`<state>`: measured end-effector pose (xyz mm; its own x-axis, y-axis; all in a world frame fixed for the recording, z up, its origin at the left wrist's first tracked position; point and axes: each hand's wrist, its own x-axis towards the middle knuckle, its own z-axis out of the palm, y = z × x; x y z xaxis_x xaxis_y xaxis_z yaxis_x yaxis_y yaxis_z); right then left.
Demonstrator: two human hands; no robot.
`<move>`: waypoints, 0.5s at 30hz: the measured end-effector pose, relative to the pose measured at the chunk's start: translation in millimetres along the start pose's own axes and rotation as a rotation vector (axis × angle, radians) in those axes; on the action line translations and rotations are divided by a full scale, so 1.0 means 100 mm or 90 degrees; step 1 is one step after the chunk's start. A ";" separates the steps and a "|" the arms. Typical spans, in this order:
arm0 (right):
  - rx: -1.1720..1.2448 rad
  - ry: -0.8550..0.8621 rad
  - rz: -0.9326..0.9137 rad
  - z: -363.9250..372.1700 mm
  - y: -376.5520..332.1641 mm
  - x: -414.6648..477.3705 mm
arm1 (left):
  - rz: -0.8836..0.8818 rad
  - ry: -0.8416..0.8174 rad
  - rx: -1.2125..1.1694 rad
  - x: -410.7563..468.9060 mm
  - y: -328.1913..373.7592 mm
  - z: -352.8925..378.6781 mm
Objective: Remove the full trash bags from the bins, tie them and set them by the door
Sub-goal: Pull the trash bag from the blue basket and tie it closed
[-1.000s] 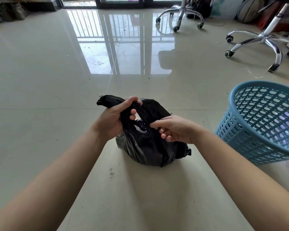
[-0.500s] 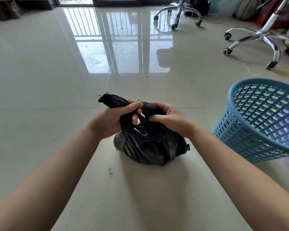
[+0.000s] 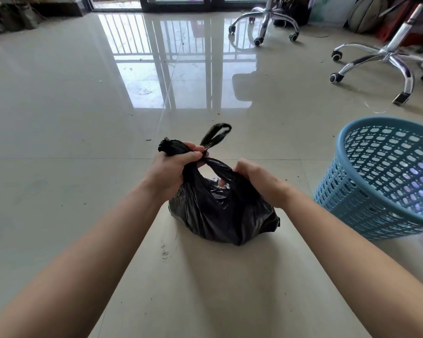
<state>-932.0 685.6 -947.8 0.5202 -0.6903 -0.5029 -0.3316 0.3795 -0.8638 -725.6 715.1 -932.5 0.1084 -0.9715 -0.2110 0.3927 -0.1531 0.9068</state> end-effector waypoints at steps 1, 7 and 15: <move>0.016 -0.021 0.008 -0.01 0.02 0.01 | 0.003 -0.014 -0.010 -0.01 -0.01 -0.01; 0.115 0.022 -0.044 -0.06 -0.03 0.05 | 0.008 -0.055 -0.007 0.00 0.00 -0.06; 0.524 0.083 -0.220 0.00 -0.19 0.09 | -0.013 -0.130 -0.016 -0.12 0.14 0.25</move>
<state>-920.7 672.6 -935.8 0.3758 -0.8931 -0.2474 0.5215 0.4245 -0.7402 -744.6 720.3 -908.2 -0.0864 -0.9852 -0.1478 0.4160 -0.1705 0.8932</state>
